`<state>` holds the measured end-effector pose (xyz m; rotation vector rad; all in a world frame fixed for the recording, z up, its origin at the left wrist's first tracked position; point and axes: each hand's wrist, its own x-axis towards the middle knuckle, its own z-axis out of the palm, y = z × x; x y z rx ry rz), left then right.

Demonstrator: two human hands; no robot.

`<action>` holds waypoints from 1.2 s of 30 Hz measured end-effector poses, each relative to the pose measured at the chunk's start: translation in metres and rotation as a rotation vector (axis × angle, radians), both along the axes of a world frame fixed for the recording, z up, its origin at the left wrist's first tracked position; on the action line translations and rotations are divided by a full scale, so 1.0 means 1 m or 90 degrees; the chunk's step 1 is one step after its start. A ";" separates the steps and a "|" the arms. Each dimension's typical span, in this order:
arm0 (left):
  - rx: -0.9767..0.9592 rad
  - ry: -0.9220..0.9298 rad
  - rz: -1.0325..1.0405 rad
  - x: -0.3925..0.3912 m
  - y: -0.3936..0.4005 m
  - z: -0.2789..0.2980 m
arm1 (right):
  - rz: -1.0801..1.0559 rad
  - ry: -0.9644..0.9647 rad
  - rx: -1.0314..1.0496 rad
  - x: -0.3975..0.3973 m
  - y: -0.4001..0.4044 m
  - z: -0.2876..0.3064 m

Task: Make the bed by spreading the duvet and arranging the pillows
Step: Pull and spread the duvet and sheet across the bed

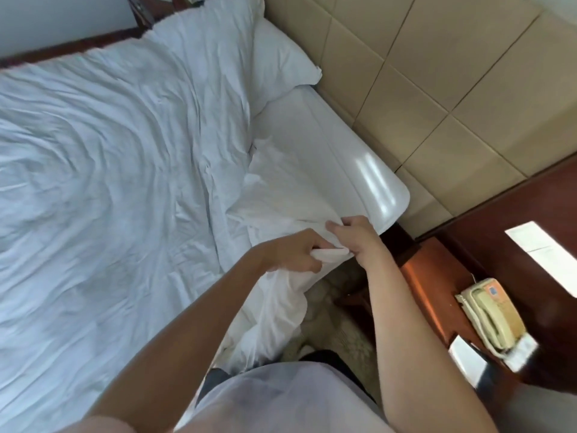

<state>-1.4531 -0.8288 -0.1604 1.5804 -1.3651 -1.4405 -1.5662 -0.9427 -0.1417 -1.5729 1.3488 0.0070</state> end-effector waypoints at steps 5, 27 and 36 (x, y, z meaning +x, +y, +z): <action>0.085 0.272 0.120 0.033 0.020 -0.033 | -0.113 -0.152 0.011 0.017 0.022 0.002; -0.122 0.003 0.440 0.010 -0.088 0.012 | 0.002 -0.081 0.037 0.041 -0.066 0.046; -0.090 0.010 0.456 -0.054 -0.130 0.025 | -0.079 -0.171 0.071 0.008 -0.131 0.019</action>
